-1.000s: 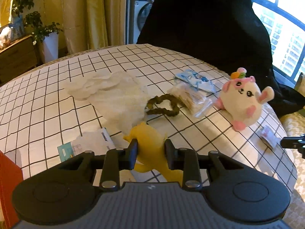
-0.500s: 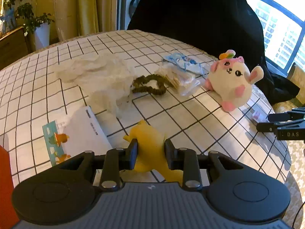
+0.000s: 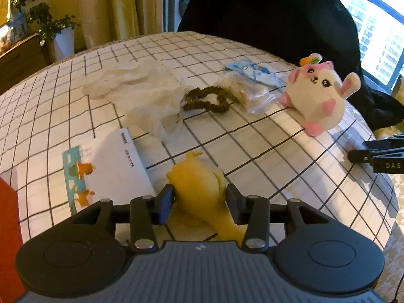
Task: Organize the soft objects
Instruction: 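Carry the duck and packet over the red tin with both tools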
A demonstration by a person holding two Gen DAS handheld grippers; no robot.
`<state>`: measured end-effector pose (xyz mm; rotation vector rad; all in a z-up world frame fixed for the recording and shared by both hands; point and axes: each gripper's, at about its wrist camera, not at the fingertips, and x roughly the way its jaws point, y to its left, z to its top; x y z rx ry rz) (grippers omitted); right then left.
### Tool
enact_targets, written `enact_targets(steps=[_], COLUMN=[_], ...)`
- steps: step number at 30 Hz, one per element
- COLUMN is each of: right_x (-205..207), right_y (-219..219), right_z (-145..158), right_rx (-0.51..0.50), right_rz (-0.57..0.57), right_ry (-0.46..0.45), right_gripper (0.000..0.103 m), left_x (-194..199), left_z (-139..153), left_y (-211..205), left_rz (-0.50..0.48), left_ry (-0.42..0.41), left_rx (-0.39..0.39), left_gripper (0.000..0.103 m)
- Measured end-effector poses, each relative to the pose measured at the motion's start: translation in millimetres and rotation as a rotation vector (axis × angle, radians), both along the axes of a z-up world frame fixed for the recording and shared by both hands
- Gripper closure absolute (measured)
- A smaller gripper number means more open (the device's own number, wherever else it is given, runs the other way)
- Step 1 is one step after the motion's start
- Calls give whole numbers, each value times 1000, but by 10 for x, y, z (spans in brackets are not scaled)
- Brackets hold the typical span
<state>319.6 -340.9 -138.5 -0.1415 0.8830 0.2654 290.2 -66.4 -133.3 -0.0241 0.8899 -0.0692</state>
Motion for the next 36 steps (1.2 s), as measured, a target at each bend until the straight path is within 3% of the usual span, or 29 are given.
enact_targets(steps=[6,10,18,28,36], right_x=[-45,-102,-359,-806,-1074], right_y=[78,127,239,721,1280], right_z=[27,53,280,878,1211], right_rx=[-19,-28,13,75,121], right_rz=[0,6,36,168,304], right_ry=[-2,1,-12,-79,-101], right_gripper=[65,66,66,66,66], left_x=[34,29,-40,-353,-699], left_z=[-35,-21,94,537,958], left_y=[43,59,119,385,872], left_rz=[16,21,24,17,36], left_ry=[33,33,41,1,-37], left_rx=[-20,-31,-80,-126,-136], left_gripper=[56,68,70,70,70])
